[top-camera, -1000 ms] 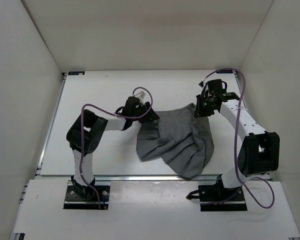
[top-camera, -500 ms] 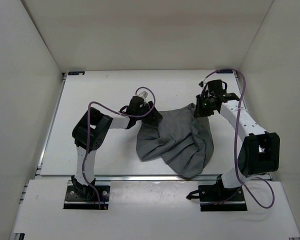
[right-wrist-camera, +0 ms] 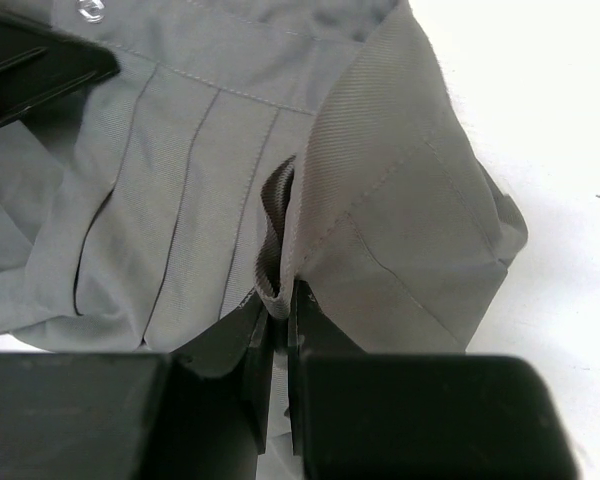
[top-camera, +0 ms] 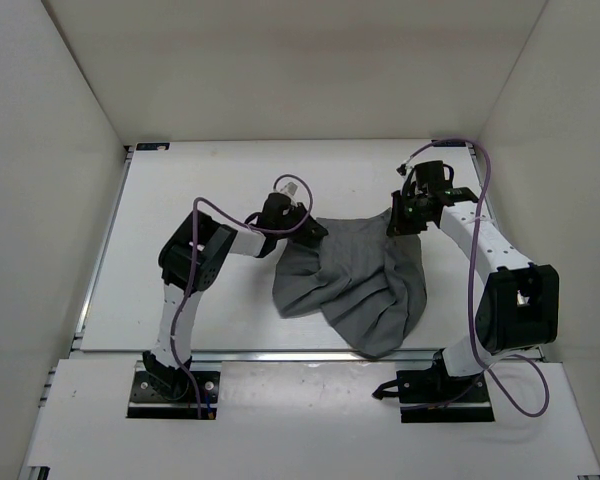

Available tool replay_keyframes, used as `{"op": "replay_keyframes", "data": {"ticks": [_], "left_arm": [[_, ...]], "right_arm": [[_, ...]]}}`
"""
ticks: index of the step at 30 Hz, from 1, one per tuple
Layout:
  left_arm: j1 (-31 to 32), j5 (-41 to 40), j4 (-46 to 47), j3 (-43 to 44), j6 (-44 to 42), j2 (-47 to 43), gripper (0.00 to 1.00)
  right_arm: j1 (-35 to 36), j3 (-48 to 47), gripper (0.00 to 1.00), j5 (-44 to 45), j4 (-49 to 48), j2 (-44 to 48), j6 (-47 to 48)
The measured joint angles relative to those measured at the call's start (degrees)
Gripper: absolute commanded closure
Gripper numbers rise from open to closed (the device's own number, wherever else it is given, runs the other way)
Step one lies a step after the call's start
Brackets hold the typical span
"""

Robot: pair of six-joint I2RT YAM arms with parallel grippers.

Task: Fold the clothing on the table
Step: Flatten the skirt out

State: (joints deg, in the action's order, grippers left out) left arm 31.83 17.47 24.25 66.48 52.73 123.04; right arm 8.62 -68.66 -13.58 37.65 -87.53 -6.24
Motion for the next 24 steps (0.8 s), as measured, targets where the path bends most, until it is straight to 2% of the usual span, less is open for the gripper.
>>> {"op": "replay_keyframes", "data": {"ticks": [1, 2, 7, 12, 16, 24], "left_arm": [[0.0, 0.66, 1.07, 0.63, 0.5, 1.07, 0.94], [0.0, 1.42, 2.38, 0.87, 1.2, 1.9, 1.0], [-0.11, 4.5, 9.62, 0.39, 4.61, 3.48, 1.0], [-1.18, 5.73, 15.17, -2.54, 3.67, 0.7, 1.0], [-3.15, 4.96, 13.16, -5.81, -1.25, -8.41, 1.0], [-8.68, 1.51, 5.7, -6.01, -13.27, -34.71, 1.0]], "right_arm": [[0.0, 0.02, 1.0, 0.0, 0.0, 0.0, 0.0], [0.0, 0.02, 1.0, 0.0, -0.02, 0.0, 0.0], [0.17, 0.11, 1.0, -0.26, -0.04, 0.0, 0.11], [0.33, 0.11, 1.0, -1.99, -0.81, 0.35, 0.76], [0.31, 0.11, 1.0, -2.97, -2.21, 3.91, 2.05], [-3.48, 0.26, 1.0, -7.98, -10.56, 17.57, 3.19]]}}
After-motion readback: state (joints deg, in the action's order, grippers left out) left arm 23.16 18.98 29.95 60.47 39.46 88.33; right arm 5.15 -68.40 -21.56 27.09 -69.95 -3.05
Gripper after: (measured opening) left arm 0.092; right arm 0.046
